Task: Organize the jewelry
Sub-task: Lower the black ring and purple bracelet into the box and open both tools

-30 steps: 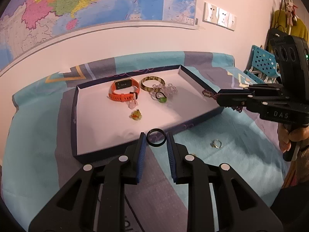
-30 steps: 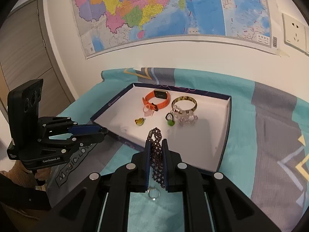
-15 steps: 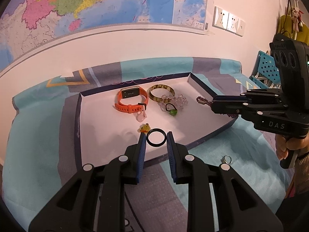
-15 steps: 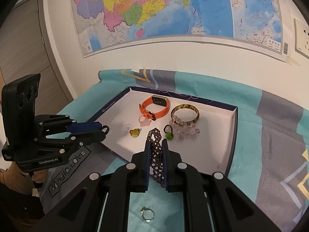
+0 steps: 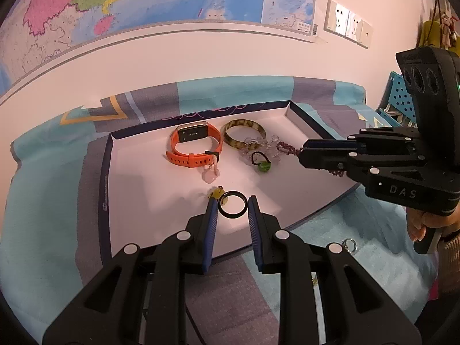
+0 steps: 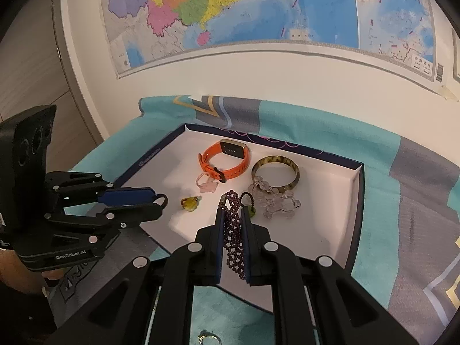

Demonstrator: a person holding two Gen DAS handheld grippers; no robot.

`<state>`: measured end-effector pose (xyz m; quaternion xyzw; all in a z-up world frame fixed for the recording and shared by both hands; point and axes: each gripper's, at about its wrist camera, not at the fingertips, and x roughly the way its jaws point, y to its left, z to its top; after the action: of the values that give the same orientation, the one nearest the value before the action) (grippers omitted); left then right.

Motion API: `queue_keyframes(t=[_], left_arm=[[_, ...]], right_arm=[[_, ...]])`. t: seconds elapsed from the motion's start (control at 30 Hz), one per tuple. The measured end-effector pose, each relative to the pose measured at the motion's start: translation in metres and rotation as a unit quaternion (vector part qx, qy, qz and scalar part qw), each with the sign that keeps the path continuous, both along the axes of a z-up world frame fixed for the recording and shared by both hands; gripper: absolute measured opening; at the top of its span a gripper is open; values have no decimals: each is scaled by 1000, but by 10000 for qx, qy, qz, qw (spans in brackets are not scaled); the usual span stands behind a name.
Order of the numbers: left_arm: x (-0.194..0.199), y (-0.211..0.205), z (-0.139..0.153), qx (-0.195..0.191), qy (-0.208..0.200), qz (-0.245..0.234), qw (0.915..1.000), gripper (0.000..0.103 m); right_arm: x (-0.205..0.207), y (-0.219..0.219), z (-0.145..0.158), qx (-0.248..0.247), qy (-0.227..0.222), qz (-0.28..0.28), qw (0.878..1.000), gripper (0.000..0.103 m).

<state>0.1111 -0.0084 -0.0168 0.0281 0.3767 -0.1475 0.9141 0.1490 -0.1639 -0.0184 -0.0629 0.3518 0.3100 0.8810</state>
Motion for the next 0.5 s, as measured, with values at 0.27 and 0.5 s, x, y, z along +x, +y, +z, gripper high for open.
queue_keyframes(t=[0.27,0.5], left_arm=[[9,0,-4,25,62,56,10000,22],[17,2,-10,45,154,124,9998,22]], right_arm=[[12,7,-7,-87,93,3,9999,10],[19,11,-13,-170,148,9,9997,10]])
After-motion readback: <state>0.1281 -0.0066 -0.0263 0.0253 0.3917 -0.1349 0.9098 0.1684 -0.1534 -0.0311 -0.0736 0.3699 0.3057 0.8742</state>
